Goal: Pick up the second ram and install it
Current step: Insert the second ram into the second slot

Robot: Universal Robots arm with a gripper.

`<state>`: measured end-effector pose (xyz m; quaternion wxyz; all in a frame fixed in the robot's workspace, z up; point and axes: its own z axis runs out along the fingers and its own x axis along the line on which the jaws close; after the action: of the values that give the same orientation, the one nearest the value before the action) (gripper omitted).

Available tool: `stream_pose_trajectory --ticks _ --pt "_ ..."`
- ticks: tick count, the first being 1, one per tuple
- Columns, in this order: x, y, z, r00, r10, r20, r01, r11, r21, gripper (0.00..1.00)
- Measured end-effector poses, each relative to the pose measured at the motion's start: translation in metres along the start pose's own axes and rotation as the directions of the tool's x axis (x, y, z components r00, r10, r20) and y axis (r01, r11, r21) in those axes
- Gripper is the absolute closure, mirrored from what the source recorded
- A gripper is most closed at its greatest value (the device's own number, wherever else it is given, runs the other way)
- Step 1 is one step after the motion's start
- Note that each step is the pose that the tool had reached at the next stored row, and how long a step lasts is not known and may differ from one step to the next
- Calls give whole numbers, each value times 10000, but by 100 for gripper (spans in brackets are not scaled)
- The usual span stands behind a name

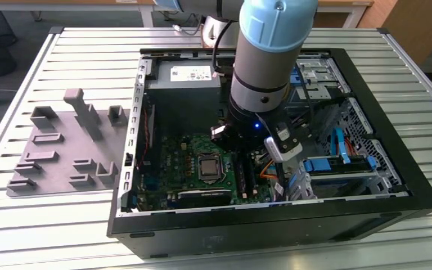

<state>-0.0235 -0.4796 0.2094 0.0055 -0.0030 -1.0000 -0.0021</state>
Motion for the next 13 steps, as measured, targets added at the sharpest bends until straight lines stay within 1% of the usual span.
stream_pose_trajectory --ticks 9,13 --pt "0 0 2 10000 0 0 0 10000 0 86" --pt "0 0 21 10000 -1 -1 1 10000 4 86"
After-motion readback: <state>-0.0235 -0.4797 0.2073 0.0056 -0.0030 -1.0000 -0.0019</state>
